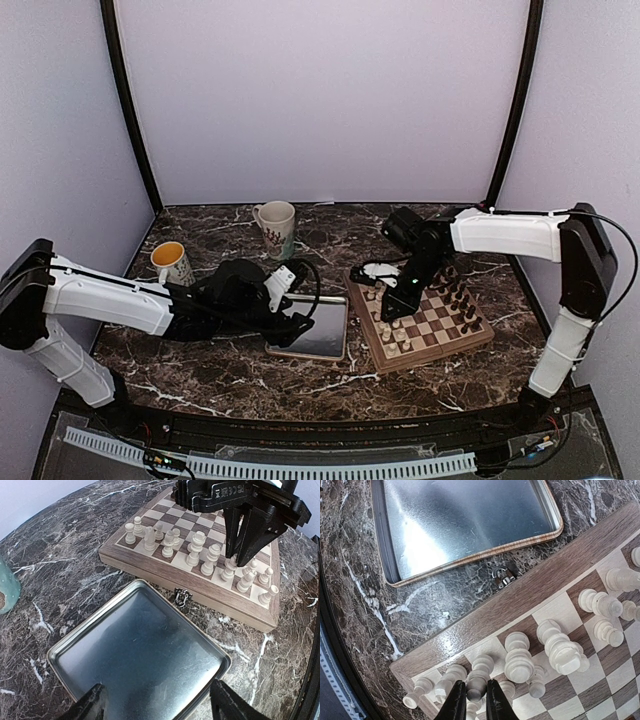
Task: Set up the chess pieces on the board
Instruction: Place the bishop on f1.
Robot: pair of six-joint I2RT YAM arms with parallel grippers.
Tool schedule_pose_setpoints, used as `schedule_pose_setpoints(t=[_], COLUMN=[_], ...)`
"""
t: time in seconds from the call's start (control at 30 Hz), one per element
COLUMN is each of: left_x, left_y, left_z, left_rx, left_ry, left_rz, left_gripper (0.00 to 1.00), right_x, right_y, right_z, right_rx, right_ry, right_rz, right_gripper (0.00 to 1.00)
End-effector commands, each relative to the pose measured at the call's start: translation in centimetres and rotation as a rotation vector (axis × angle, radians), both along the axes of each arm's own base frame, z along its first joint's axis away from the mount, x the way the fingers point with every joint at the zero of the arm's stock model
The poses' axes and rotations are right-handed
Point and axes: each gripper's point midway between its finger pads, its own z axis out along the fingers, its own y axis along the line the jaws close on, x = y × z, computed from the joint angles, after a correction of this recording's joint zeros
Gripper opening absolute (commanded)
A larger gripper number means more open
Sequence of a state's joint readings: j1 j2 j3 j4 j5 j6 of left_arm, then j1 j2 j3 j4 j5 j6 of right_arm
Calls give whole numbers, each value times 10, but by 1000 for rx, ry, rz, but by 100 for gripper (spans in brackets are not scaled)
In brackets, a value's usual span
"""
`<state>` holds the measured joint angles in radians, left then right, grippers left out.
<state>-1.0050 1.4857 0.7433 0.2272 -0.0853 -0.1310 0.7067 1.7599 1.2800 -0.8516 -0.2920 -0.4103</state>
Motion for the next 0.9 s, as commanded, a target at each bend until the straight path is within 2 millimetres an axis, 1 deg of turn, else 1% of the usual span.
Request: schedule_pose_setpoints(t=[0.0,0.33,0.6,0.7,0.87], left_x=[2,1,1,0,3], left_y=[-4,-4,-3,-3,-1], left_z=[6,6,6,9,21], left_rx=[-33,-36,-35,-36,-30], left_ry=[0,3,5,5,-17], left_rz=[-1,-1,-1,-2,2], left_gripper=[72,72,72,72,72], right_x=[0,1,0,-1,3], right_y=[3,4,3,5,3], right_z=[-5,-10,-7,5,32], right_rx=[11,9,8,25,53], right_ry=[7,12,16,14,-31], right_rz=[9,8,7,6,-6], right_gripper=[15,16,21,22,28])
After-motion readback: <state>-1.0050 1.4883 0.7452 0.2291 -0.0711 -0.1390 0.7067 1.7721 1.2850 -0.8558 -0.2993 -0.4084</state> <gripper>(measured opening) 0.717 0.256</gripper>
